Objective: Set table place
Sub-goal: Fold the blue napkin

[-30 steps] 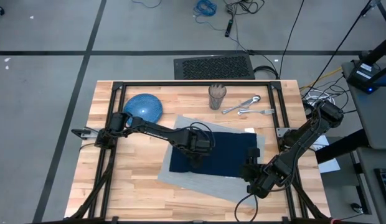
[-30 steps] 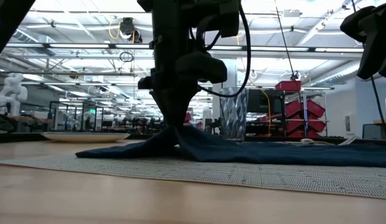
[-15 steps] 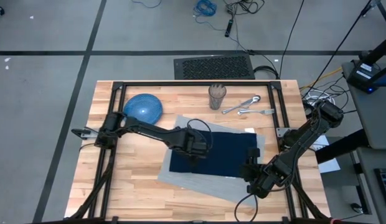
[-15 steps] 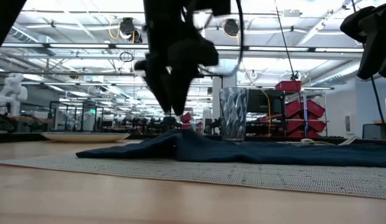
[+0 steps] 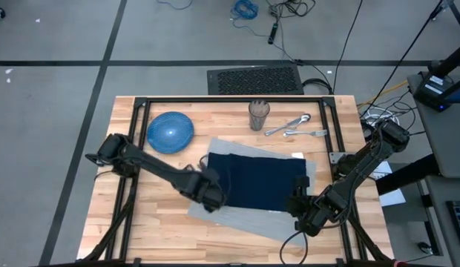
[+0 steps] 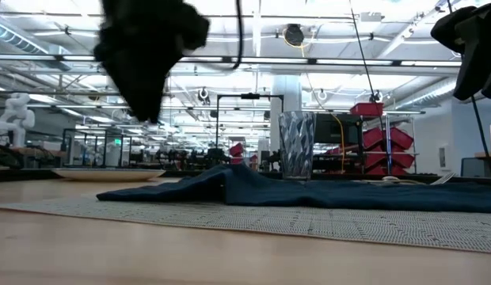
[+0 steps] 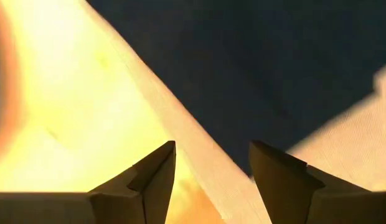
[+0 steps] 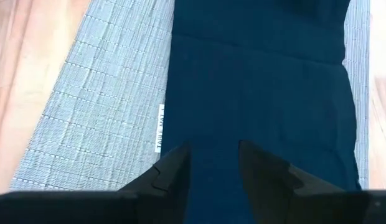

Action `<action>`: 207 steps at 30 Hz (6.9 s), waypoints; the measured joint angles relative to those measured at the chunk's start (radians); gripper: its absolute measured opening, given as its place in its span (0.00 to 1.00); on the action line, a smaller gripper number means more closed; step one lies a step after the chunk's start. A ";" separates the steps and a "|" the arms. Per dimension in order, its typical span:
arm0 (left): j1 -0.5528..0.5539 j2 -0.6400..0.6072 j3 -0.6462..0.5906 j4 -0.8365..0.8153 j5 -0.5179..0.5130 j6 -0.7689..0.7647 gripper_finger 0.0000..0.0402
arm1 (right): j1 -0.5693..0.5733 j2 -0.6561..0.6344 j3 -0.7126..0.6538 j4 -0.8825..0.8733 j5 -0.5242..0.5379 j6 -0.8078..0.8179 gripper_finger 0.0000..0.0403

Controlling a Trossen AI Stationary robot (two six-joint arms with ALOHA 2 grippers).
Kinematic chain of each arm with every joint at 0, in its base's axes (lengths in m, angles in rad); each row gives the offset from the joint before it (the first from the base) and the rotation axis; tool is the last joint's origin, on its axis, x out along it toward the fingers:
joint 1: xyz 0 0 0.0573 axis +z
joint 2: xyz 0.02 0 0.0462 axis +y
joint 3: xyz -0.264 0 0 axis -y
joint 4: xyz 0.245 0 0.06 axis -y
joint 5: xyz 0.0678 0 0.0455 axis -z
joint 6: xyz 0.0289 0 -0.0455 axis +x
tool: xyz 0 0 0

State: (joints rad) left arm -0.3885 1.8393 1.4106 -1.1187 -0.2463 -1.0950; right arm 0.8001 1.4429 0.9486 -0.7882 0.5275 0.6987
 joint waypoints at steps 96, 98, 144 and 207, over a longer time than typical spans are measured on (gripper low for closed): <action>-0.106 -0.087 -0.354 0.709 0.006 0.111 0.00 | -0.743 0.253 0.000 0.727 -0.816 -0.854 0.30; -0.106 -0.087 -0.354 0.686 0.012 0.106 0.00 | -0.733 0.273 0.000 0.705 -0.822 -0.845 0.30; -0.071 -0.103 -0.353 0.679 -0.050 0.217 0.43 | -0.638 0.318 0.009 0.504 -0.615 -1.259 0.30; 0.093 -0.029 -0.305 0.693 0.094 0.560 0.43 | -0.513 0.293 0.009 0.328 -0.609 -0.795 0.30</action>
State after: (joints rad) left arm -0.2953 1.8104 1.1057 -0.4258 -0.1518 -0.5354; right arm 0.2869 1.7355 0.9573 -0.4600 -0.0815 -0.0961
